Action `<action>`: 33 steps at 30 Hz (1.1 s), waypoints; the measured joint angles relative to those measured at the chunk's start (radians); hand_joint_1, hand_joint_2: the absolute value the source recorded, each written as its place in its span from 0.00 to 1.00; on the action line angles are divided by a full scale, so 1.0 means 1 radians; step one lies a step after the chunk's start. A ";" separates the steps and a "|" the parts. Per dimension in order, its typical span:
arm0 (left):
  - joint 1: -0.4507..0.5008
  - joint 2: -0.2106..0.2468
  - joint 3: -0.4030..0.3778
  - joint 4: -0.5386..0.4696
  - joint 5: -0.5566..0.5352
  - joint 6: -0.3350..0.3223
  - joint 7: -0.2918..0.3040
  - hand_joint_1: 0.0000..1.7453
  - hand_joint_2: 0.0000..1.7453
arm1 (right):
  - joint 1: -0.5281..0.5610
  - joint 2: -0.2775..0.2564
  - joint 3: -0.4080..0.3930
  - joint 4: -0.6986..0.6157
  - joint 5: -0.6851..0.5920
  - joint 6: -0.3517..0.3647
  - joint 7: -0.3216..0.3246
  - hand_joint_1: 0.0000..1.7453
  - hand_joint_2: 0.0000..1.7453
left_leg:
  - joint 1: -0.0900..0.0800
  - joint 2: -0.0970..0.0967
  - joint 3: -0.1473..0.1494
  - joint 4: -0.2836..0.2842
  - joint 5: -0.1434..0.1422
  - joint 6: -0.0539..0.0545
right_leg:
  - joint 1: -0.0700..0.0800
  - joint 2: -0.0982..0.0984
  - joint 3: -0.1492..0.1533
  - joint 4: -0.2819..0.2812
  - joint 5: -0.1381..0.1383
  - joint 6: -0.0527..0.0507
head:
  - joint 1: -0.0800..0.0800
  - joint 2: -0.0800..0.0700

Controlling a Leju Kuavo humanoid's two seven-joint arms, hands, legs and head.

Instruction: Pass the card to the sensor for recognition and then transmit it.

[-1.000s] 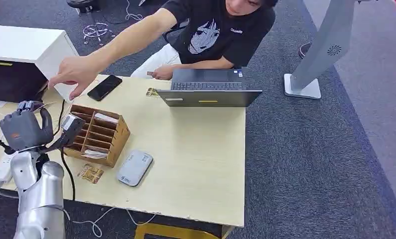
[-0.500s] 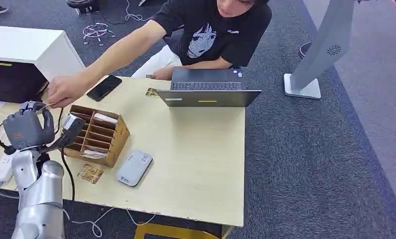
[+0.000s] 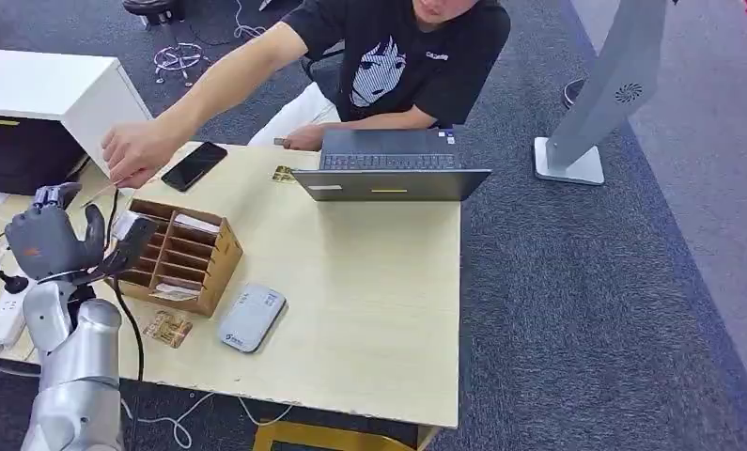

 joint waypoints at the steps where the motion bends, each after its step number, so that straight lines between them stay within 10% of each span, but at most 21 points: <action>1: -0.004 0.000 0.000 0.005 0.018 0.000 -0.004 0.00 1.00 | -0.001 0.000 -0.003 0.000 0.000 0.000 0.000 0.00 1.00 | 0.000 -0.001 0.000 0.000 0.000 0.000 | 0.000 -0.001 0.000 0.000 0.000 0.000 | 0.000 0.000; 10: -0.024 -0.021 -0.059 0.024 0.218 0.000 -0.011 0.00 1.00 | -0.003 0.000 -0.019 0.000 0.000 -0.003 -0.003 0.00 1.00 | 0.000 0.000 0.000 0.000 0.000 0.000 | 0.000 -0.001 0.001 0.000 0.001 0.001 | 0.000 0.000; 16: 0.020 -0.023 -0.229 -0.049 0.407 -0.003 0.063 0.00 1.00 | 0.001 0.000 -0.034 0.000 0.000 -0.015 -0.006 0.00 1.00 | 0.000 -0.001 0.000 0.000 0.000 0.000 | 0.000 -0.001 0.001 0.000 0.001 0.001 | 0.000 0.000; 17: 0.036 -0.022 -0.264 -0.075 0.430 -0.009 0.077 0.00 0.00 | 0.003 0.000 -0.037 0.000 0.000 -0.020 -0.008 0.00 1.00 | 0.000 -0.001 0.000 0.000 0.000 0.000 | 0.000 -0.001 0.001 0.000 0.001 0.001 | 0.000 0.000; 24: 0.159 0.007 -0.491 -0.334 0.452 -0.033 0.151 0.00 0.00 | 0.026 0.000 -0.062 0.000 -0.019 -0.039 -0.021 0.00 1.00 | 0.000 -0.001 -0.001 0.000 0.000 0.000 | 0.000 -0.001 0.000 0.000 0.001 0.001 | 0.000 0.000; 25: 0.172 0.011 -0.514 -0.366 0.449 -0.034 0.156 0.00 1.00 | 0.028 0.000 -0.064 0.001 -0.019 -0.040 -0.021 0.00 1.00 | 0.000 -0.001 -0.001 0.000 0.000 0.000 | 0.000 -0.001 0.000 0.000 0.001 0.001 | 0.000 0.000; 33: 0.261 0.055 -0.623 -0.555 0.428 -0.068 0.161 0.00 1.00 | 0.035 0.000 -0.082 0.002 -0.023 -0.042 -0.017 0.00 1.00 | 0.000 0.000 -0.001 0.000 0.000 0.000 | 0.000 -0.001 0.000 0.000 0.001 0.001 | 0.000 0.000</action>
